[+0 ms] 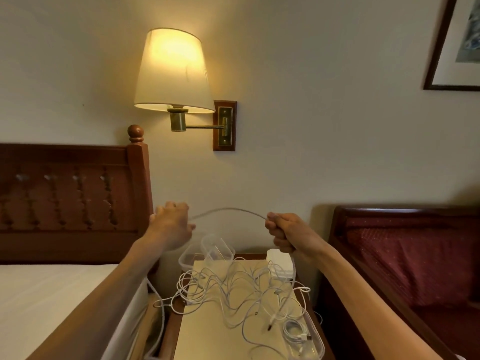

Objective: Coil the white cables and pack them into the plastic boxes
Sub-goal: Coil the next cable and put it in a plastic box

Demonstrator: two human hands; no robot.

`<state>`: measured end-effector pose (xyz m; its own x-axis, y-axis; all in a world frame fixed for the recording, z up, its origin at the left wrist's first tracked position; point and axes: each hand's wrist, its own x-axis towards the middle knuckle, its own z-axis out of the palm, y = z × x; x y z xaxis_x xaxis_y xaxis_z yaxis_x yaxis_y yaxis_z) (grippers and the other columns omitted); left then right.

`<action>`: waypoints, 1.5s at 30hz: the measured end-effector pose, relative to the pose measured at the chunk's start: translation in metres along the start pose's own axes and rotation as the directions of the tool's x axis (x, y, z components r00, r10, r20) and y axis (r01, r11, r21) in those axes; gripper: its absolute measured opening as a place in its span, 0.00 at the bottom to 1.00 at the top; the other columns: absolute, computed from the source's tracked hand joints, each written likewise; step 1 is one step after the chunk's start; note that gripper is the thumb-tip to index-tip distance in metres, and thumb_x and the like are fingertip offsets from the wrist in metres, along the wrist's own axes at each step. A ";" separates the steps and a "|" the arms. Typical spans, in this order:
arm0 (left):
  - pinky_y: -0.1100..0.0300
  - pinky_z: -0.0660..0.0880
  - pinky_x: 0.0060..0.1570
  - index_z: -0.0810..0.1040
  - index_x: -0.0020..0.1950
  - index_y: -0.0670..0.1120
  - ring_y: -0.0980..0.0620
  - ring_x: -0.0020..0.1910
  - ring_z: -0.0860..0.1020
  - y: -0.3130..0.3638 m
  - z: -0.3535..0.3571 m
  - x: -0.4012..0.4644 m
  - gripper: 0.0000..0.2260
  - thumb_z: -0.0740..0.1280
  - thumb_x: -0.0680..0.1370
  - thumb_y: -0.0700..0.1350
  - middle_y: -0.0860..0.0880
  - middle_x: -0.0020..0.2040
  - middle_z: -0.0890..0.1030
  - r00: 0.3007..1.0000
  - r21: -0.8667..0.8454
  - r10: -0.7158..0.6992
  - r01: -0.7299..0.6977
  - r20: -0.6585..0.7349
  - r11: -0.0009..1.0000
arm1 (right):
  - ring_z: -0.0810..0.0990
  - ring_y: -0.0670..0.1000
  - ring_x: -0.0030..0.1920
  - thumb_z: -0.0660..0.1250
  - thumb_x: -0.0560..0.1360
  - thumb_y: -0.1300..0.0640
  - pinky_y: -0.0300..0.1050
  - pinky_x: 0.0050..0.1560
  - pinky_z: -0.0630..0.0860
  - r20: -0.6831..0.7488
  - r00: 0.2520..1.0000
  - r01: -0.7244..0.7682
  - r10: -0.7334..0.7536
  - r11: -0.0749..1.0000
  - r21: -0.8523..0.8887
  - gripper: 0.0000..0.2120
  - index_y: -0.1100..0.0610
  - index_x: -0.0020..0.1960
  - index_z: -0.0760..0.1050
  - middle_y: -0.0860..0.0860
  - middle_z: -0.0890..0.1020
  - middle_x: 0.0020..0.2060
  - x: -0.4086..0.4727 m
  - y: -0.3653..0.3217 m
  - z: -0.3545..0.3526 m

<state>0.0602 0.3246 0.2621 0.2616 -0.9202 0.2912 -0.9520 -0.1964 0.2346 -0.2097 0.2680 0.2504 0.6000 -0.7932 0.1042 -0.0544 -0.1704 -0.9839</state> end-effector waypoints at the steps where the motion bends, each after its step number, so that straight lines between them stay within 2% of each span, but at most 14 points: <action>1: 0.46 0.66 0.67 0.61 0.76 0.48 0.43 0.70 0.65 0.006 0.005 -0.002 0.27 0.66 0.79 0.51 0.44 0.72 0.66 0.997 -0.026 0.071 -0.071 0.028 0.997 | 0.56 0.44 0.24 0.51 0.85 0.51 0.37 0.23 0.52 0.010 1.000 -0.009 0.009 1.000 0.000 0.18 0.53 0.37 0.67 0.47 0.60 0.27 0.002 -0.006 0.002; 3: 0.48 0.65 0.70 0.55 0.79 0.50 0.48 0.71 0.65 0.027 0.010 -0.010 0.33 0.66 0.79 0.54 0.49 0.73 0.66 0.955 -0.289 0.297 -0.290 -0.021 0.912 | 0.55 0.44 0.24 0.50 0.85 0.51 0.39 0.24 0.51 0.048 0.999 -0.019 0.018 1.000 0.021 0.18 0.52 0.37 0.67 0.46 0.59 0.26 0.005 -0.018 0.007; 5: 0.53 0.74 0.60 0.66 0.73 0.50 0.53 0.59 0.76 0.051 0.018 -0.018 0.21 0.63 0.81 0.52 0.51 0.61 0.77 0.893 -0.495 0.444 -0.422 -0.080 0.760 | 0.54 0.44 0.24 0.50 0.84 0.51 0.40 0.25 0.49 0.073 0.997 -0.017 0.012 0.998 0.068 0.18 0.52 0.37 0.67 0.46 0.59 0.26 0.008 -0.028 0.010; 7: 0.54 0.75 0.43 0.77 0.53 0.49 0.54 0.39 0.78 0.065 0.022 -0.021 0.07 0.59 0.83 0.47 0.49 0.41 0.80 0.888 -0.596 0.425 -0.441 -0.178 0.671 | 0.53 0.45 0.25 0.51 0.84 0.50 0.39 0.25 0.50 0.100 0.995 -0.032 0.021 0.994 0.108 0.18 0.53 0.38 0.68 0.46 0.58 0.26 0.008 -0.033 0.011; 9: 0.56 0.70 0.37 0.74 0.41 0.48 0.53 0.32 0.73 0.063 0.021 -0.015 0.11 0.59 0.83 0.42 0.49 0.34 0.76 0.876 -0.561 0.366 -0.482 -0.314 0.673 | 0.54 0.45 0.25 0.51 0.84 0.50 0.38 0.25 0.51 0.150 0.987 -0.076 0.053 0.986 0.152 0.18 0.53 0.38 0.69 0.46 0.59 0.27 0.005 -0.032 0.008; 16: 0.70 0.65 0.32 0.72 0.38 0.47 0.56 0.32 0.72 0.033 -0.001 0.009 0.13 0.59 0.83 0.43 0.53 0.33 0.74 0.859 -0.491 0.177 -0.431 -0.481 0.757 | 0.56 0.42 0.22 0.54 0.81 0.48 0.34 0.20 0.53 0.225 0.969 -0.177 0.104 0.926 0.334 0.16 0.53 0.37 0.68 0.44 0.59 0.24 -0.012 -0.018 0.000; 21: 0.63 0.64 0.31 0.78 0.41 0.46 0.58 0.29 0.70 0.016 0.005 0.018 0.12 0.62 0.82 0.46 0.56 0.32 0.74 0.892 -0.539 0.126 -0.368 -0.433 0.758 | 0.50 0.44 0.25 0.55 0.80 0.50 0.36 0.21 0.52 0.189 0.979 -0.149 0.071 0.885 0.441 0.14 0.53 0.36 0.68 0.45 0.55 0.26 -0.015 -0.030 0.001; 25: 0.64 0.70 0.33 0.81 0.48 0.47 0.59 0.32 0.74 0.010 0.029 0.004 0.07 0.66 0.79 0.48 0.55 0.35 0.78 0.949 -0.722 0.202 -0.315 -0.241 0.616 | 0.50 0.45 0.25 0.57 0.77 0.52 0.36 0.20 0.54 0.094 0.996 -0.059 -0.003 0.762 0.645 0.11 0.54 0.38 0.69 0.45 0.58 0.23 -0.010 -0.046 -0.007; 29: 0.55 0.72 0.33 0.79 0.48 0.41 0.49 0.30 0.73 0.016 0.076 -0.026 0.07 0.66 0.79 0.45 0.49 0.32 0.76 0.973 -0.885 0.229 -0.116 -0.011 0.451 | 0.52 0.44 0.25 0.55 0.81 0.53 0.36 0.22 0.57 0.020 1.000 0.006 -0.023 0.793 0.610 0.13 0.56 0.41 0.71 0.46 0.57 0.25 -0.005 -0.052 -0.010; 34: 0.55 0.73 0.32 0.77 0.49 0.38 0.51 0.28 0.73 0.040 0.115 -0.058 0.10 0.61 0.82 0.43 0.45 0.34 0.75 0.965 -0.922 -0.015 0.255 0.263 0.291 | 0.58 0.45 0.25 0.52 0.84 0.52 0.37 0.28 0.61 -0.061 0.997 0.075 -0.049 0.816 0.573 0.16 0.57 0.44 0.72 0.46 0.60 0.26 0.000 -0.059 -0.015; 35: 0.56 0.73 0.31 0.76 0.48 0.39 0.52 0.29 0.73 0.045 0.117 -0.062 0.09 0.61 0.83 0.44 0.46 0.35 0.76 0.965 -0.910 -0.037 0.258 0.260 0.324 | 0.60 0.45 0.26 0.52 0.84 0.52 0.37 0.29 0.62 -0.084 0.995 0.090 -0.053 0.840 0.534 0.16 0.57 0.45 0.72 0.47 0.61 0.26 0.001 -0.060 -0.016; 37: 0.62 0.71 0.34 0.77 0.45 0.46 0.55 0.32 0.73 0.052 0.111 -0.066 0.09 0.61 0.82 0.45 0.49 0.36 0.77 0.992 -0.796 0.013 0.096 0.129 0.598 | 0.65 0.45 0.28 0.52 0.84 0.52 0.38 0.33 0.66 -0.118 0.991 0.100 -0.055 0.902 0.421 0.16 0.57 0.46 0.73 0.48 0.67 0.28 0.003 -0.061 -0.016; 39: 0.65 0.68 0.35 0.77 0.42 0.50 0.57 0.33 0.73 0.063 0.088 -0.066 0.10 0.61 0.82 0.48 0.51 0.36 0.78 0.970 -0.607 0.237 -0.160 0.048 0.778 | 0.73 0.47 0.31 0.52 0.85 0.52 0.39 0.37 0.73 -0.130 0.990 0.096 -0.059 0.951 0.293 0.17 0.59 0.48 0.75 0.50 0.75 0.31 0.004 -0.060 -0.012; 45: 0.55 0.73 0.37 0.78 0.42 0.48 0.53 0.34 0.76 0.083 0.004 -0.041 0.12 0.61 0.81 0.51 0.53 0.35 0.79 0.777 -0.362 0.595 -0.626 -0.207 0.691 | 0.84 0.54 0.39 0.55 0.84 0.53 0.45 0.44 0.81 -0.162 0.978 0.115 -0.128 0.989 -0.090 0.18 0.63 0.50 0.78 0.57 0.85 0.39 0.006 -0.061 0.000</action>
<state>-0.0299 0.3447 0.2656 -0.3302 -0.7613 0.5580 -0.7641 0.5627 0.3155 -0.2033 0.2736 0.3107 0.4644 -0.8492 0.2516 -0.0565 -0.3119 -0.9484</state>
